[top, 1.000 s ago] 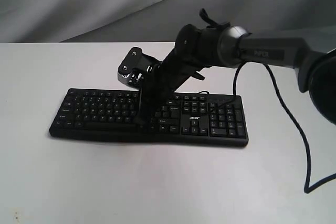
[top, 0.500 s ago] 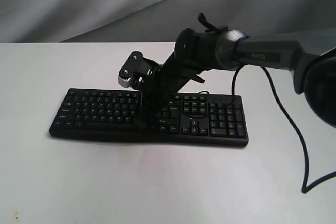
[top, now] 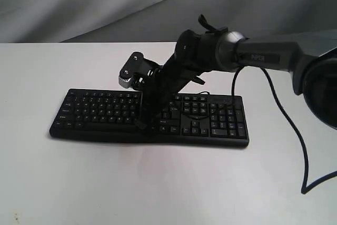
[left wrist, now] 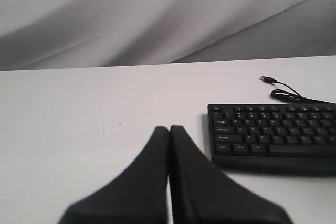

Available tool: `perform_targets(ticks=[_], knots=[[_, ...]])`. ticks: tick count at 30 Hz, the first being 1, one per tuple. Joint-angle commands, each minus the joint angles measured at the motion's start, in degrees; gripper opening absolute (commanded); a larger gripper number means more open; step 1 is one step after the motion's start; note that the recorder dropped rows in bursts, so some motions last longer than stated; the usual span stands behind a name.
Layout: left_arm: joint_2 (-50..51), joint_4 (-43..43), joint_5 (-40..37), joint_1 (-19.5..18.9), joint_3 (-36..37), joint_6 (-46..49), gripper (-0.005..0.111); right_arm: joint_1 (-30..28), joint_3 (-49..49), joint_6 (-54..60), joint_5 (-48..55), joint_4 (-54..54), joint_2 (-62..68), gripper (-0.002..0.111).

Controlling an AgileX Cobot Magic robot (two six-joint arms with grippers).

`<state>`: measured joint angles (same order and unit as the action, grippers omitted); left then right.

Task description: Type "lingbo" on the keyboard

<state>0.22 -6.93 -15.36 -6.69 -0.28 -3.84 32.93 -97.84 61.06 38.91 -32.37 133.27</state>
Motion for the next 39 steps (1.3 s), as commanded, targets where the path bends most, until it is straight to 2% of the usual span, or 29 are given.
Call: perform_targets(ticks=[1, 15, 39], knots=[[-0.22, 0.21, 0.31, 0.27, 0.28, -0.12, 0.001, -0.31, -0.3, 0.18, -1.1, 0.69, -1.45, 0.0], [-0.22, 0.21, 0.31, 0.27, 0.28, -0.12, 0.001, 0.93, -8.15, 0.23, -0.17, -0.37, 2.33, 0.0], [-0.22, 0.21, 0.31, 0.27, 0.28, -0.12, 0.001, 0.83, -8.25, 0.23, -0.7, -1.05, 4.29, 0.0]])
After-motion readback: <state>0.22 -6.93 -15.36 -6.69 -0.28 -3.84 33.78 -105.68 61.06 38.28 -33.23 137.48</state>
